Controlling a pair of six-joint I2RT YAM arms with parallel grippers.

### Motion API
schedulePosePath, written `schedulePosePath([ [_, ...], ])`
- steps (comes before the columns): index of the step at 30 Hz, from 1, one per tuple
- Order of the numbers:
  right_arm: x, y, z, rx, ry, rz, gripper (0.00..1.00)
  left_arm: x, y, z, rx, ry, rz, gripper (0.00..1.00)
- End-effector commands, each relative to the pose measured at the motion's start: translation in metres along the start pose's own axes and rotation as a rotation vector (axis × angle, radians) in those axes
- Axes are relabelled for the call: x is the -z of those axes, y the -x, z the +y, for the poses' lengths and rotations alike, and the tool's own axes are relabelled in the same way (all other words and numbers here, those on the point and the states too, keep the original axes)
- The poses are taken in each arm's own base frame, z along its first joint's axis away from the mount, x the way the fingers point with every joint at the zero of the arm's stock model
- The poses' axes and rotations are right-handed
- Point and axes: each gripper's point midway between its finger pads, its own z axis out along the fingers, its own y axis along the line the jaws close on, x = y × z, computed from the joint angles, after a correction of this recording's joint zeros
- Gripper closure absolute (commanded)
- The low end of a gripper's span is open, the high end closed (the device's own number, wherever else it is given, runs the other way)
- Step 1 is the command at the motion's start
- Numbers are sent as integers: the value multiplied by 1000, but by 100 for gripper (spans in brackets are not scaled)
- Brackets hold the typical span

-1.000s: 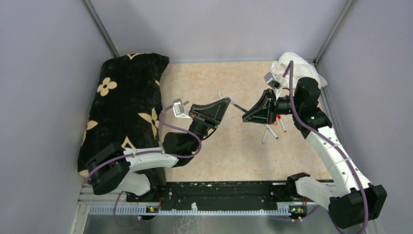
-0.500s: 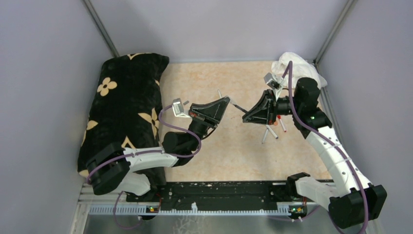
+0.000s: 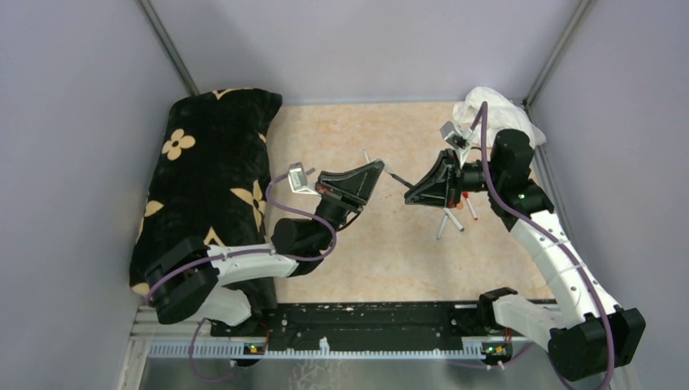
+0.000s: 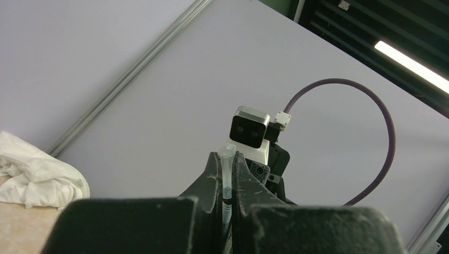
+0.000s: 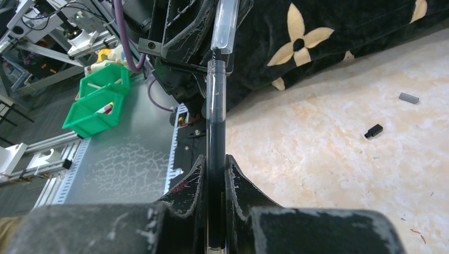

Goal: Insert the pens into the pen caps
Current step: Insert the pen cap onto the pen.

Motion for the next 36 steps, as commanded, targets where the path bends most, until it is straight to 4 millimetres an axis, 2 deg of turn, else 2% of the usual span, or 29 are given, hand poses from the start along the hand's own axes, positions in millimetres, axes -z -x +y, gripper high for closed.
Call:
schedulePosePath([
  [1, 0, 16, 17, 97, 48, -10, 100, -7, 7, -11, 45, -52, -35, 100],
  [23, 2, 29, 4, 85, -37, -32, 100, 5, -1, -5, 56, -38, 12, 100],
  [36, 0, 20, 0, 48, -42, -31, 100, -2, -5, -9, 60, -61, 17, 100],
])
